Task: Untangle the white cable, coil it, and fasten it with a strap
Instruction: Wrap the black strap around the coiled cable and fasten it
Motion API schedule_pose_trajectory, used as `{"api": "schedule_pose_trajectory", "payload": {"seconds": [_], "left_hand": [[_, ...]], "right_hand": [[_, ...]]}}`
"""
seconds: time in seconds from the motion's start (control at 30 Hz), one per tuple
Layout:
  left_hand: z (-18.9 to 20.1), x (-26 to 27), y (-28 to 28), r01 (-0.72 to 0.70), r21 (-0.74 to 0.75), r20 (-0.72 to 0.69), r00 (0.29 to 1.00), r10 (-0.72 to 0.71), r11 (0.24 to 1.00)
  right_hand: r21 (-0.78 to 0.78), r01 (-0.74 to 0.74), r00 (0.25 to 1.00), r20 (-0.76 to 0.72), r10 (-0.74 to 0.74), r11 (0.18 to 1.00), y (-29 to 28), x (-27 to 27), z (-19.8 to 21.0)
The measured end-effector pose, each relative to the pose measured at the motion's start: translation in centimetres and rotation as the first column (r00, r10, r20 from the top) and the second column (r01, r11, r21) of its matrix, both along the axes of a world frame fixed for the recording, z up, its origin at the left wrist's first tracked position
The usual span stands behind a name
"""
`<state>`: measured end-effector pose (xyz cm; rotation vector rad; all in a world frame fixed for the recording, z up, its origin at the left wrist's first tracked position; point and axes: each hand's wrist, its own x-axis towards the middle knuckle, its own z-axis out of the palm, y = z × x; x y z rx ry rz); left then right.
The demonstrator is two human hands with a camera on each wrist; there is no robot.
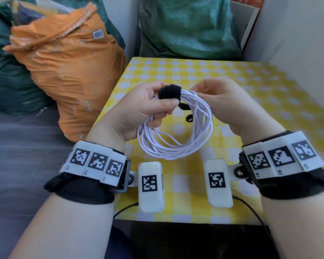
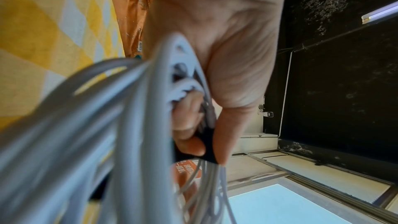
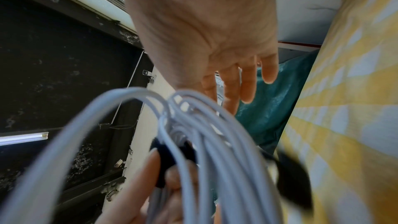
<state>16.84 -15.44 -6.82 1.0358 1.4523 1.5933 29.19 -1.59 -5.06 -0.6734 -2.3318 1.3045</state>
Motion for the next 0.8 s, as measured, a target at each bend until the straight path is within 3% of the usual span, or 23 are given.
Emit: {"api": "schedule_pose_trajectory", "payload": {"seconds": [0.1,0.2,0.3,0.43,0.63,0.8], "left_hand": [[0.0,-0.3,0.1,-0.085,-0.014,0.002,0.996,0.085,0.996],[0.0,-0.2,0.2,-0.139,-0.05,-0.025,0.99,0.138,0.989],[-0.1,-0.3,0.3,-0.191,-0.077,-0.049,0.981,0.188,0.979],[0.1,-0.3,0.3,-0.236,-0.092,-0.046,0.971,0.233,0.967],[0.3,-0.2,0.2,-0.123,-0.093,0.018,0.992,0.125,0.988],[0.4,-0.1,0.2,-0.061,-0.088,0.088,0.994,0.068,0.994]], "right_hand": [[-0.011,0.043,0.985,-0.169,-0.044,0.999,0.2,-0.1,0.3],[-0.028,-0.087,0.963,-0.259,0.077,0.996,-0.5,0.0,0.3],[0.09,-0.17,0.968,-0.171,0.183,0.981,-1.1,-0.1,0.1],[0.324,-0.122,0.987,-0.061,0.15,0.938,-1.2,-0.3,-0.1],[0.391,-0.172,0.982,-0.002,0.187,0.904,-0.9,-0.2,-0.1],[0.439,-0.22,0.957,-0.076,0.28,0.871,-1.2,0.1,0.0]]}}
